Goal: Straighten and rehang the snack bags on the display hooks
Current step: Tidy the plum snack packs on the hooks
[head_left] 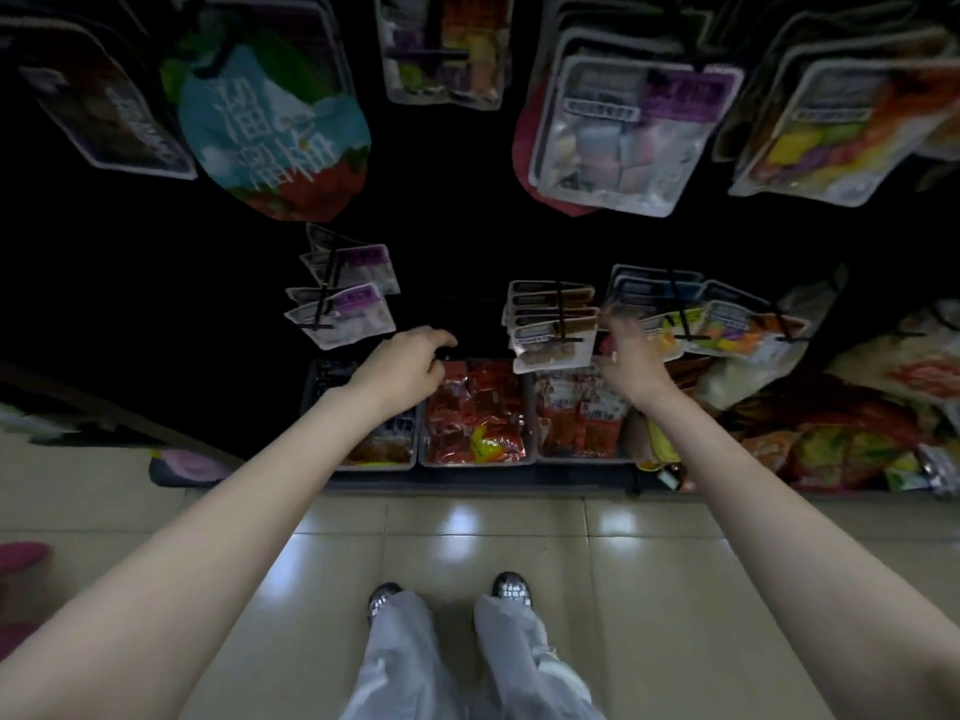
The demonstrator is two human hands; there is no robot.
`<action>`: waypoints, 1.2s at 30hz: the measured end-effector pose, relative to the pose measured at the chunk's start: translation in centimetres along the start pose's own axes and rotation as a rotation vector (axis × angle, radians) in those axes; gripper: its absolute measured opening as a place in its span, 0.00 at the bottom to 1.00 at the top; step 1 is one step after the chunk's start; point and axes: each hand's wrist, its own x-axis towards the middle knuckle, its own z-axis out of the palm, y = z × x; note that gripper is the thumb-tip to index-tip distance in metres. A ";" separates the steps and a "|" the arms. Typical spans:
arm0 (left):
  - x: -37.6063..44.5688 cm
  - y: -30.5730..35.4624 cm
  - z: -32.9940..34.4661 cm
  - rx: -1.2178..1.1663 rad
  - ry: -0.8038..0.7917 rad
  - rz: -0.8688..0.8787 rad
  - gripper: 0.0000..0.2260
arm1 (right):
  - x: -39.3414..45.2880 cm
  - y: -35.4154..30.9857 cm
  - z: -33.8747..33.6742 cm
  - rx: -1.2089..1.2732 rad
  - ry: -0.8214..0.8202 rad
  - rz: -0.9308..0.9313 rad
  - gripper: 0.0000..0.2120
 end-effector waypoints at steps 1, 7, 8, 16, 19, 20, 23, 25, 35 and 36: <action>0.1 0.8 0.4 -0.001 0.005 -0.011 0.18 | 0.2 0.3 -0.2 -0.008 -0.033 -0.032 0.27; 0.1 3.5 2.7 -0.023 0.059 -0.082 0.18 | 4.0 0.6 0.2 0.034 -0.138 -0.139 0.32; 0.0 3.7 2.8 -0.019 0.063 -0.094 0.18 | 4.5 0.7 0.4 0.018 -0.152 -0.138 0.31; 0.1 4.0 3.8 -0.023 0.065 -0.138 0.17 | 5.6 1.8 2.4 -0.153 -0.057 -0.068 0.15; 0.1 3.6 4.8 -0.031 0.037 -0.153 0.17 | 5.3 2.4 2.8 -0.160 -0.015 -0.056 0.11; 0.1 3.4 5.1 -0.036 0.029 -0.152 0.16 | 5.0 2.6 2.9 -0.145 -0.033 -0.090 0.12; 0.4 3.1 5.8 -0.062 0.031 -0.138 0.16 | 3.9 3.5 1.8 -0.159 -0.101 -0.206 0.13; 0.6 3.0 6.2 -0.095 0.040 -0.130 0.16 | 2.9 4.4 0.7 -0.260 -0.152 -0.280 0.11; 2.0 3.5 4.5 -0.534 -0.114 -0.141 0.25 | 0.4 3.8 -3.8 0.206 -0.152 -0.438 0.04; 1.9 3.7 3.8 -0.596 -0.107 -0.144 0.26 | 0.6 2.6 -4.5 0.281 -0.171 -0.434 0.04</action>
